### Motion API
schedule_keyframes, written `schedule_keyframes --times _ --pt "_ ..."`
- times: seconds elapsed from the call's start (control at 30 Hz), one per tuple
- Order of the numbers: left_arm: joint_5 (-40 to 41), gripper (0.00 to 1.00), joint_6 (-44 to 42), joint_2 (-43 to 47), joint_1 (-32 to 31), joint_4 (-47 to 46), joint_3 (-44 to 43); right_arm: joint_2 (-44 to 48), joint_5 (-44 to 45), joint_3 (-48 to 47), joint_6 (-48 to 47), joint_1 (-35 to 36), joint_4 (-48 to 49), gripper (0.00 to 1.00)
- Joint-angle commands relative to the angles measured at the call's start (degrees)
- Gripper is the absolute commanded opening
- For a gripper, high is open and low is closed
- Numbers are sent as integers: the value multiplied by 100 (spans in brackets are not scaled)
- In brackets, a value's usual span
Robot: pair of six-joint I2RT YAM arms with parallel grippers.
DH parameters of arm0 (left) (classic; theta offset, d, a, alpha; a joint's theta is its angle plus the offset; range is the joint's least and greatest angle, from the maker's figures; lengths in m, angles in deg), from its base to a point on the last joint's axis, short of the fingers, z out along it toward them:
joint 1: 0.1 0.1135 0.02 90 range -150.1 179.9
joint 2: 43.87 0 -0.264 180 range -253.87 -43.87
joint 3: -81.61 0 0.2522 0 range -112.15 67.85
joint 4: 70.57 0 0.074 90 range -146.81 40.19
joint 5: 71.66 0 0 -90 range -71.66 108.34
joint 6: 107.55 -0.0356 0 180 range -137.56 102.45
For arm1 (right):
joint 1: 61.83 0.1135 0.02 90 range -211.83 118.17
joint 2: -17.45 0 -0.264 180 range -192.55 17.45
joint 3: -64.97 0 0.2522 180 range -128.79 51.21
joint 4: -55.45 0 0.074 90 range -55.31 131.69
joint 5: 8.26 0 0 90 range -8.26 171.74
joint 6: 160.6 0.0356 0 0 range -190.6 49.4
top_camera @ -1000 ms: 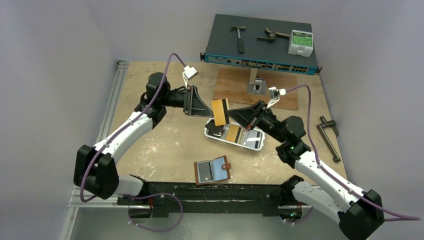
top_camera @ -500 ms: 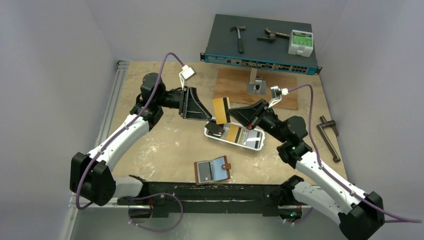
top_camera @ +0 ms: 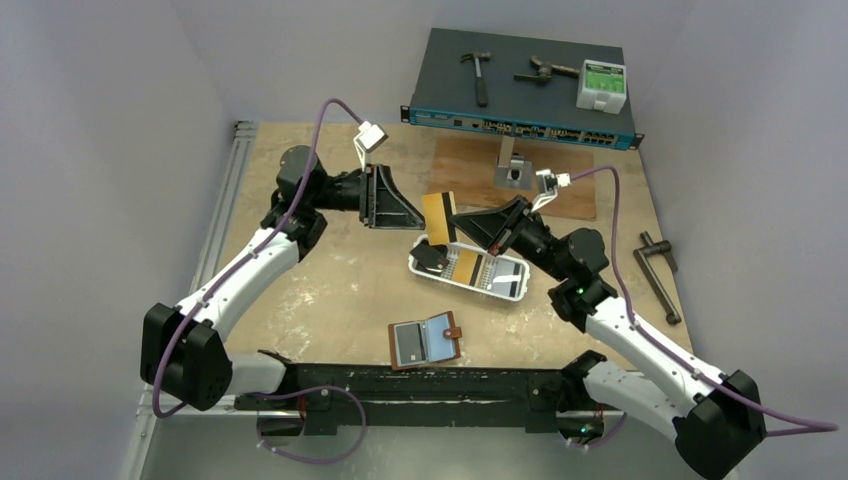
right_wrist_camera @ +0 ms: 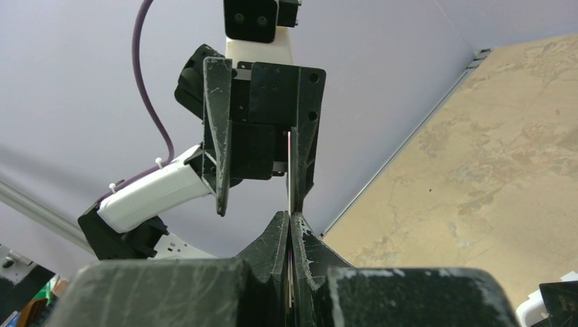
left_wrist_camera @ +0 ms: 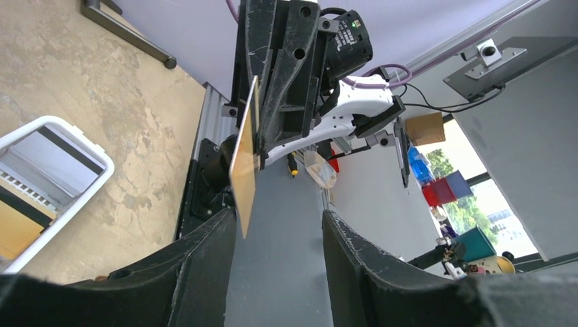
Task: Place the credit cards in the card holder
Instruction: Pick up the credit card from the storage box, then turn over the card slot in the card holder.
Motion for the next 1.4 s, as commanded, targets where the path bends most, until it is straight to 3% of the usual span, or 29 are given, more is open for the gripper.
schedule_keyframes --times 0.0,0.27,0.63,0.73,0.9,1.1,1.37 --pt "145 48 357 -23 6 -599 -151 -167 -60 -233 45 26 466 0" --pt "197 37 480 -30 -2 -693 -134 -281 66 -349 -219 179 250 0" --pt "430 0 -414 -31 24 536 -374 -320 46 -396 -331 455 181 0" --pt "432 0 -638 6 24 840 -426 -260 -80 -394 -375 455 52 0" --pt "367 0 -791 38 24 992 -459 -290 -323 -462 -374 451 -13 15" --pt "318 0 -868 55 24 1045 -467 -635 -641 -582 -80 455 534 3" --pt "301 0 -1111 67 24 1249 -495 -1106 -1519 -576 603 458 1653 2"
